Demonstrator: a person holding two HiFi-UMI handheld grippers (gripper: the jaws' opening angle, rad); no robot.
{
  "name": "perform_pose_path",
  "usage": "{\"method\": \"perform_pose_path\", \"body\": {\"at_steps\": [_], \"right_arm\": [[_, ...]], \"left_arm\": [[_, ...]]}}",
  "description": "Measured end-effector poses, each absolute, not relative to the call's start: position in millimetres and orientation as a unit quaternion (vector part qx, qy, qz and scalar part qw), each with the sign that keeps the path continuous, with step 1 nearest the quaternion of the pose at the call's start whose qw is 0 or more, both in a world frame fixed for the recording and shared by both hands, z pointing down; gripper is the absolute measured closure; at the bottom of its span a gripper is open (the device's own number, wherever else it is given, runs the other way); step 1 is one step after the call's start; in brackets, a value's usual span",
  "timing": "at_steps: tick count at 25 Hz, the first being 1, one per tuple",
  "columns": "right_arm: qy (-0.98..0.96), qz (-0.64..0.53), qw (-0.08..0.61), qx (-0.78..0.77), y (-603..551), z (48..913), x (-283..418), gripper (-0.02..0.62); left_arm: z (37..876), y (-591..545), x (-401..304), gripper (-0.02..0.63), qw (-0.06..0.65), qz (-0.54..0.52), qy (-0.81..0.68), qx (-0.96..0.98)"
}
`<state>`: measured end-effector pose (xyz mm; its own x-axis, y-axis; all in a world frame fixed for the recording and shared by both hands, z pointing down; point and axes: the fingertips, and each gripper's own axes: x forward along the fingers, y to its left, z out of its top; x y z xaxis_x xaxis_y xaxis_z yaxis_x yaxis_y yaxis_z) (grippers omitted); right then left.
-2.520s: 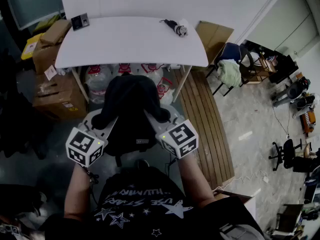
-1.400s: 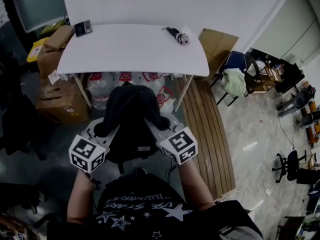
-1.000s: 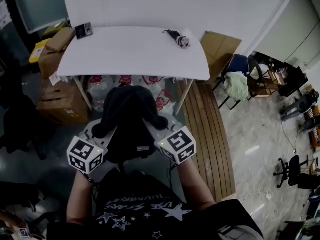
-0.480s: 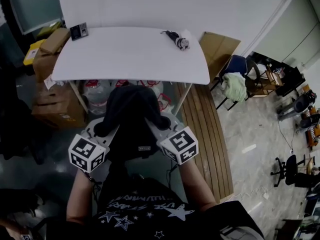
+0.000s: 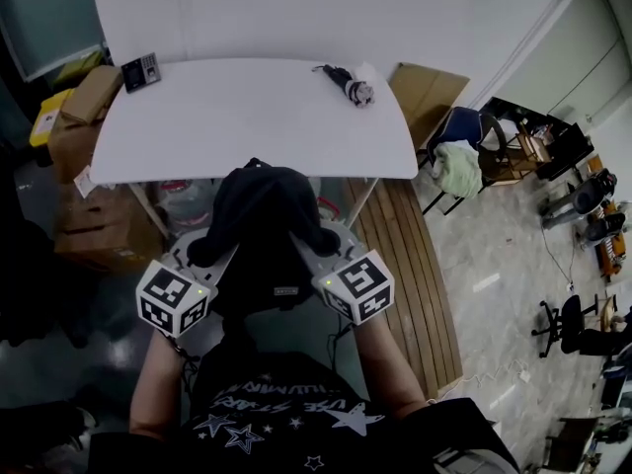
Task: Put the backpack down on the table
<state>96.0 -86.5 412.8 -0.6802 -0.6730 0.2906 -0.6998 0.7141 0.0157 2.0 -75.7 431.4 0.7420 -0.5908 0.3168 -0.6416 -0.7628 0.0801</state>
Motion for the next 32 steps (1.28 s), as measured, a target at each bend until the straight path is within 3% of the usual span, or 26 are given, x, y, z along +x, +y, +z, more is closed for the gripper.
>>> {"method": "perform_pose_path", "body": {"at_steps": [18,32], "right_arm": [[-0.896,0.024,0.125,0.425,-198.4,363.7,1.0,0.571],[-0.885,-0.007,0.109,0.453,-245.1,331.8,-11.6,0.571]], "left_arm": [[383.0,-198.2,-93.6,0.552,0.058,0.115,-0.289,0.949],[353.6,-249.0,-106.1,0.552,0.035,0.102,-0.273,0.956]]}}
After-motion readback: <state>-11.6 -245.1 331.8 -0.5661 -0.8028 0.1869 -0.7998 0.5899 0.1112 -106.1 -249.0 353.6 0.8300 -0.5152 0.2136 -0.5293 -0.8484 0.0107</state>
